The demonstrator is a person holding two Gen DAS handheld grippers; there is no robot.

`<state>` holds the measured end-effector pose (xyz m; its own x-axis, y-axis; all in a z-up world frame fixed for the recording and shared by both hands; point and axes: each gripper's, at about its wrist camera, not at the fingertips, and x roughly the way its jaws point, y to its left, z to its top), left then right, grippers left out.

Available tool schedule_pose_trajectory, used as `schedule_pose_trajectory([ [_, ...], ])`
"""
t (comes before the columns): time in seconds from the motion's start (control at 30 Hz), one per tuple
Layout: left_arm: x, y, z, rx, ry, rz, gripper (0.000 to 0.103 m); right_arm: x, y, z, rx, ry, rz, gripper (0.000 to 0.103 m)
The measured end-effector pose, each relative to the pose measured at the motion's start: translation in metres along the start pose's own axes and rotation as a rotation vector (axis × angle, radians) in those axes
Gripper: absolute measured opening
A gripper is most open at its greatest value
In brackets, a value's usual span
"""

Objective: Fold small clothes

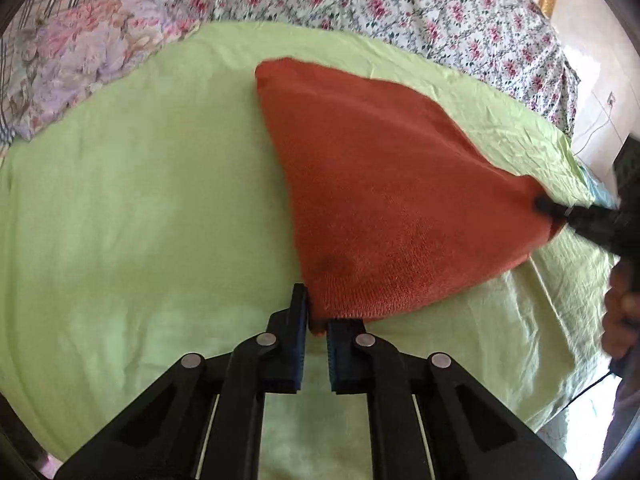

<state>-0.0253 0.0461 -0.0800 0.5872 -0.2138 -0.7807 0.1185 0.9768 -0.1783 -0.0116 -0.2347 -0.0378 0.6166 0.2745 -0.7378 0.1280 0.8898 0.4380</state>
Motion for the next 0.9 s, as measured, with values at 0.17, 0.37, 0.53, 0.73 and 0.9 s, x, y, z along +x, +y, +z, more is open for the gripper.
schedule_pose_trajectory([
  [0.17,0.005,0.005,-0.006,-0.032,0.026,-0.027,0.006,0.029,-0.02,-0.024,-0.014,0.085,-0.124,0.004],
  [0.37,0.007,0.003,-0.009,-0.019,0.04,-0.042,0.006,0.027,-0.03,-0.024,0.004,0.09,-0.152,0.005],
  [0.53,-0.018,0.007,-0.018,0.051,0.044,-0.091,0.006,0.015,-0.026,-0.024,0.045,0.086,-0.16,0.005],
  [0.73,-0.045,0.011,0.004,0.067,-0.038,-0.186,0.006,-0.024,-0.008,0.011,0.053,-0.063,-0.135,0.009],
  [0.9,-0.031,0.002,0.029,0.059,-0.054,-0.208,0.007,0.004,0.009,0.045,-0.003,-0.051,-0.077,0.031],
])
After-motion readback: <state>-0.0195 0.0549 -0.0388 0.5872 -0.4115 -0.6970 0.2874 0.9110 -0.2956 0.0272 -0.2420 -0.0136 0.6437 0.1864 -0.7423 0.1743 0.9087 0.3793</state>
